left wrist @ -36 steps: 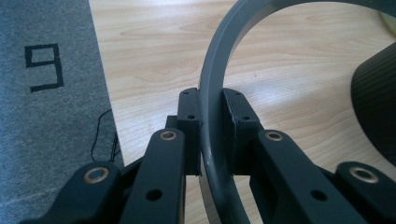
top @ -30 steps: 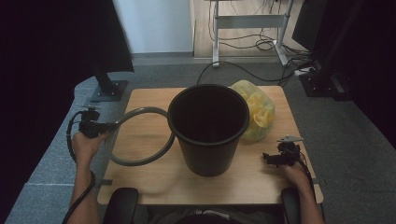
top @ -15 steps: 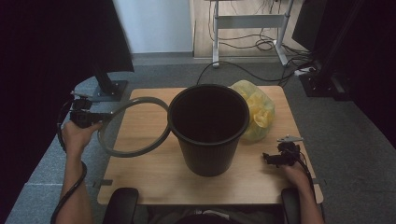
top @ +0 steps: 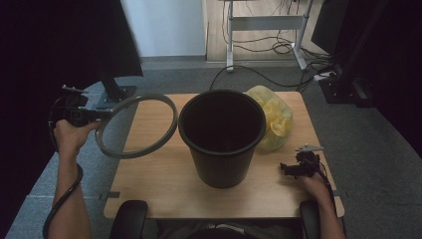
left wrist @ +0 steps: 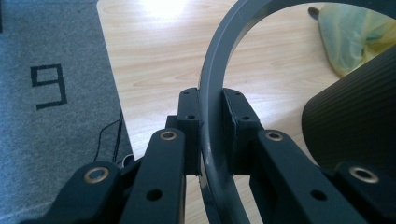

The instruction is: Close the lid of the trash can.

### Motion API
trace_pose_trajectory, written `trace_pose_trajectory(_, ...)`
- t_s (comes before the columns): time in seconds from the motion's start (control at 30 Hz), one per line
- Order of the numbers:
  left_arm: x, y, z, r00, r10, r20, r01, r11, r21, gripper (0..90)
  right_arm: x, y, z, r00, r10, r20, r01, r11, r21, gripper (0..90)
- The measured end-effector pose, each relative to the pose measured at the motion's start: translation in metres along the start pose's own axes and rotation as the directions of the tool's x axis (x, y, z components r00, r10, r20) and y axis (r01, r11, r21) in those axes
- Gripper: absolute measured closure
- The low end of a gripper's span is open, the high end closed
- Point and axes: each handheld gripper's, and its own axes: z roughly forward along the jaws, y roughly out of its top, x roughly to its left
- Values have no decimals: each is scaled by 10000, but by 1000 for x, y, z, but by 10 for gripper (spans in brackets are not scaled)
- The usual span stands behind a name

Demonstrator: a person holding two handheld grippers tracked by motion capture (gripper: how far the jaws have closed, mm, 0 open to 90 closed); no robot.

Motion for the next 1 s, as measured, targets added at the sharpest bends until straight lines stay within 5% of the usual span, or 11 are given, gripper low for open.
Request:
trace_pose_trajectory(0.4,-17,21,-16,9992,362,182,-357,9990,-277,786,0,0,0,10000,1,0,-1,10000,-1,0)
trace_pose_trajectory(1.0,-64,47,13,9902,1209,697,-1204,9927,-116,785,0,0,0,10000,4,-2,-4,10000,1,0)
